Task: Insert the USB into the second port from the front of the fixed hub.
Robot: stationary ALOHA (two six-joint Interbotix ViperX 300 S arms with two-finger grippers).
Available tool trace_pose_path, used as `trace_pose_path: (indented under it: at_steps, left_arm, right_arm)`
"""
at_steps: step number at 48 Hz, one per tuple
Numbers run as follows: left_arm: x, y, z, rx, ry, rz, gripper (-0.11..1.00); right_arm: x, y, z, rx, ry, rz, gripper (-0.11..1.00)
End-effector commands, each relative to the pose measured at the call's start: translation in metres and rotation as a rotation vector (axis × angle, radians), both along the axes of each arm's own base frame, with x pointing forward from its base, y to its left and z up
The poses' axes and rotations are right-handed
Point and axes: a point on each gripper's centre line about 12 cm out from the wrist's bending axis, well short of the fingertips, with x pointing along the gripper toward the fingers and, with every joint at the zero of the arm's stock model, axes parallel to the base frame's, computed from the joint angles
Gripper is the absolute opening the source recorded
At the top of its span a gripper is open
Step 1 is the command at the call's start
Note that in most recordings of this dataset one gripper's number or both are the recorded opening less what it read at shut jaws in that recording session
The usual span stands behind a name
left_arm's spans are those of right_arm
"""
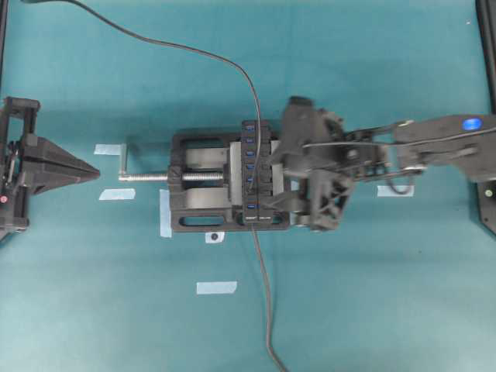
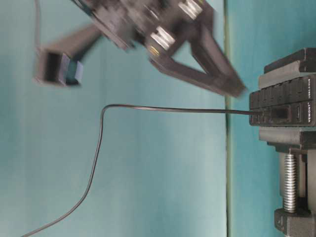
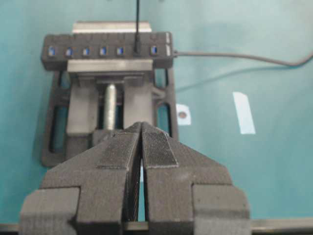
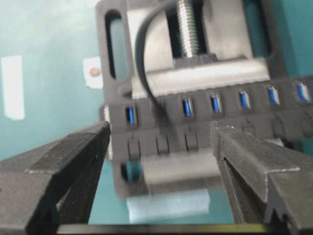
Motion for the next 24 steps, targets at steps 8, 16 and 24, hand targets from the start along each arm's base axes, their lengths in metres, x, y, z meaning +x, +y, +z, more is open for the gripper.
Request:
trace_pose_path:
  at_steps: [8,16,24]
  left_arm:
    - [0.003,0.000,0.008,0.003,-0.026,0.001,0.00]
    - [0.002,0.000,0.009,0.004,-0.029,0.000,0.00]
    - [0.001,0.000,0.008,0.004,-0.031,0.000,0.00]
  right_arm:
    - [-0.022,0.000,0.026,-0.002,-0.081,0.004,0.84]
    - [-0.034,0.000,0.031,0.001,-0.097,0.002,0.84]
    - [-0.042,0.000,0.035,-0.003,-0.113,0.003,0.84]
